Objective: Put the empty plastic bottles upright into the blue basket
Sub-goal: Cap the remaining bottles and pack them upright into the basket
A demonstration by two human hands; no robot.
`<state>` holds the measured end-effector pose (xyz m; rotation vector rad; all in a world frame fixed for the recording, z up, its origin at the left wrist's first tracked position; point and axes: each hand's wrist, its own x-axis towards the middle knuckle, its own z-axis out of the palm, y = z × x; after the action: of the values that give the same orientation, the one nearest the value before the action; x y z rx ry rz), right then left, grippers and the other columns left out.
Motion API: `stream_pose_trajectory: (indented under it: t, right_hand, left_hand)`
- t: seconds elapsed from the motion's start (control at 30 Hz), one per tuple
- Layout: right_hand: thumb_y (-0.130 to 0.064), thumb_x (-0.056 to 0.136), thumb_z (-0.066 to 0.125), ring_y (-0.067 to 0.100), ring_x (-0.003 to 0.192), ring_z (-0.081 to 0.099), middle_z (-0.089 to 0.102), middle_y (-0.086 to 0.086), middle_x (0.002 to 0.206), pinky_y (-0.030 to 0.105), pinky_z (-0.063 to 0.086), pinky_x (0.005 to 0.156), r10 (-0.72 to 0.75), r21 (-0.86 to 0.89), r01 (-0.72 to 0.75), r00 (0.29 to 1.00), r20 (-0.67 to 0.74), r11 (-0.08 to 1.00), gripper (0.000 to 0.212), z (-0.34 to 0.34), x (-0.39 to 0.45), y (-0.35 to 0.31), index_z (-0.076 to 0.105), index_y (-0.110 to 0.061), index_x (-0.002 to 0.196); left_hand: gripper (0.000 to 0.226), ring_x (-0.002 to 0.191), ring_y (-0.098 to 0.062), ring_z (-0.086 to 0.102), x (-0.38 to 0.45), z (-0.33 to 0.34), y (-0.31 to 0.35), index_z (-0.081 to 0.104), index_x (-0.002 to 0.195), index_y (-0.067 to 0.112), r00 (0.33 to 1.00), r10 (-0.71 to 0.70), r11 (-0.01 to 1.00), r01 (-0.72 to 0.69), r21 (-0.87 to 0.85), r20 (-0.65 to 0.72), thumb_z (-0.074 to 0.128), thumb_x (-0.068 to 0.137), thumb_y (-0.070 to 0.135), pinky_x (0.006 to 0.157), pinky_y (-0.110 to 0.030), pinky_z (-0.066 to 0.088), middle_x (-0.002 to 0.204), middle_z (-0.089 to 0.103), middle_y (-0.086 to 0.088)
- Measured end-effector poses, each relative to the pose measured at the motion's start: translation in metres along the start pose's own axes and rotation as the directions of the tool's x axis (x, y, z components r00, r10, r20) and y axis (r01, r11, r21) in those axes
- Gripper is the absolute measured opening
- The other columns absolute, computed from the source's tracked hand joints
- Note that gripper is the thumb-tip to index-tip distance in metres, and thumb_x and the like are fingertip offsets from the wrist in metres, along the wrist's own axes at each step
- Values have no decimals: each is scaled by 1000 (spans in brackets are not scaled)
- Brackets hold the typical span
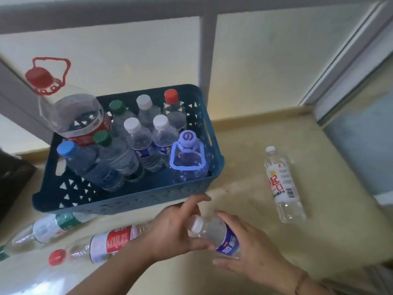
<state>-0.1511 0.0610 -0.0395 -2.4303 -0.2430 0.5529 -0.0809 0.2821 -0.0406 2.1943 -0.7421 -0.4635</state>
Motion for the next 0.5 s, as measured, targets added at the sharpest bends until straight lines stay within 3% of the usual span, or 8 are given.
stream_pose_trajectory:
  t: [0.13,0.2,0.27,0.37,0.43,0.5]
  right_hand:
    - [-75,64,64,-1,107,54,53,-24,124,17,45,85,11,15,-9,982,-189,1000,84,-19,-17,13,20,-52,133]
    - [-71,60,72,-2,99,58,58,-25,115,15,47,80,79,132,-49,969,-232,990,83,-30,-27,23,27,-52,126]
    - [-68,57,74,-2,98,61,60,-25,113,15,50,81,154,233,-98,960,-236,968,82,-37,-36,32,28,-54,123]
    - [-64,55,76,-1,99,62,59,-27,114,20,52,85,202,313,-123,951,-234,942,82,-42,-47,43,28,-54,122]
    - [-60,56,79,3,101,63,61,-22,116,29,54,87,209,383,-111,952,-225,917,84,-43,-53,47,32,-52,125]
    - [-58,59,78,4,101,64,63,-20,114,34,56,84,188,410,-71,949,-252,909,77,-51,-61,47,38,-51,125]
  left_hand:
    - [93,88,-11,60,14,38,23,38,132,49,974,69,928,-142,-345,-216,92,56,46,83,-18,48,101,58,17]
    - [110,105,-15,61,21,64,23,34,140,42,980,65,884,-143,-445,-186,97,51,37,94,-27,49,118,56,20]
    - [115,121,-14,57,27,91,24,29,145,37,997,44,888,-64,-456,-56,98,53,32,102,-32,47,135,51,22]
    - [90,124,-6,57,34,131,32,41,142,31,997,12,903,22,-429,76,92,68,31,104,-39,48,137,56,20]
    - [67,119,-5,61,37,147,39,55,134,30,997,-32,899,58,-433,66,87,75,28,100,-41,51,130,64,16]
    - [59,117,-7,64,38,153,44,60,130,27,996,-83,889,92,-449,41,85,77,24,97,-43,53,125,68,12]
